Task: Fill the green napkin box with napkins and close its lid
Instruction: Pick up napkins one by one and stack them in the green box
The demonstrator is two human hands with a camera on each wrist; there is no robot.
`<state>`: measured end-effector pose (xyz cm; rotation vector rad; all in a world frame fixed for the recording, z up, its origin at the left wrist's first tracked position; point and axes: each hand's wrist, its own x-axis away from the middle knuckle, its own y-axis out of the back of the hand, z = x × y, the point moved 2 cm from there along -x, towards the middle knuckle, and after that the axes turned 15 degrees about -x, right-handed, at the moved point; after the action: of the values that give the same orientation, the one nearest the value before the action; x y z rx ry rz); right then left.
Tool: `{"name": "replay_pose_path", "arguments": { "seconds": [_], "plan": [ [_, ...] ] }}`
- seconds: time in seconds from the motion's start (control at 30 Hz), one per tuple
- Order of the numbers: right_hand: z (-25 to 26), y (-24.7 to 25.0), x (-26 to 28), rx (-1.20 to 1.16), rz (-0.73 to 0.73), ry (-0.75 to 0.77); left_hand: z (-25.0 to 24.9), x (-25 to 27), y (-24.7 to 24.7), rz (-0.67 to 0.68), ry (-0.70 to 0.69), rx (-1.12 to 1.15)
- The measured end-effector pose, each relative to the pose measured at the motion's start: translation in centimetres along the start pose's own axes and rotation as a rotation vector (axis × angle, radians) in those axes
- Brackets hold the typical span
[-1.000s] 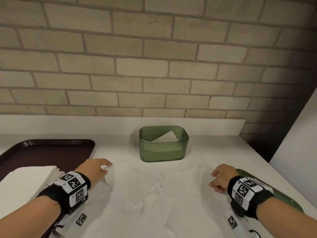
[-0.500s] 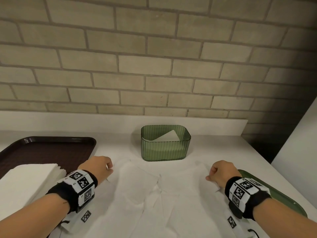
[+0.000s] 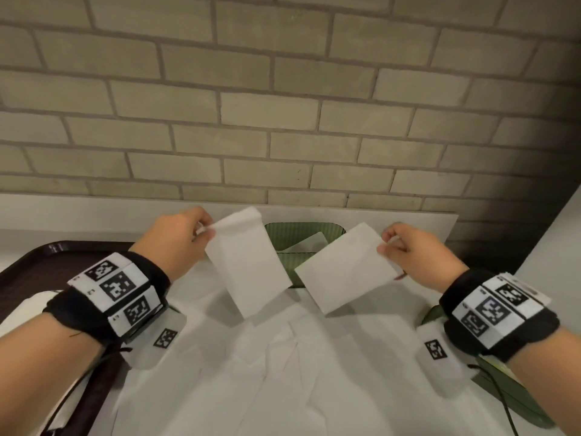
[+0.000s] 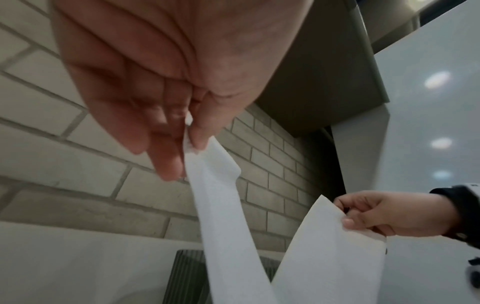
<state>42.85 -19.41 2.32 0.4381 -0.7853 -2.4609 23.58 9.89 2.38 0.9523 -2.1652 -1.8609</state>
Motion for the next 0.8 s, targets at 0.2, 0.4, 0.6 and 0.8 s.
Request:
{"name": "replay_pose_path", "arguments": {
  "seconds": [0.2, 0.4, 0.6, 0.8],
  "plan": [
    [1.8, 1.3, -2.6, 0.017, 0.015, -0.01, 0.4, -0.4, 0.1, 0.03, 0.073, 0.274],
    [2.4, 1.5, -6.9, -0.582, -0.103, -0.197, 2.6, 0.8, -0.9, 0.228, 0.335, 0.735],
    [2.2, -2.1, -10.1, -0.76, -0.098, -0.346, 3.7, 2.8, -1.7, 0.282, 0.469, 0.92],
    [0.1, -6.0, -12.1, -0.612, -0.059, -0.503, 4.6, 5.2, -2.8, 0.246, 0.55, 0.956]
  ]
}}
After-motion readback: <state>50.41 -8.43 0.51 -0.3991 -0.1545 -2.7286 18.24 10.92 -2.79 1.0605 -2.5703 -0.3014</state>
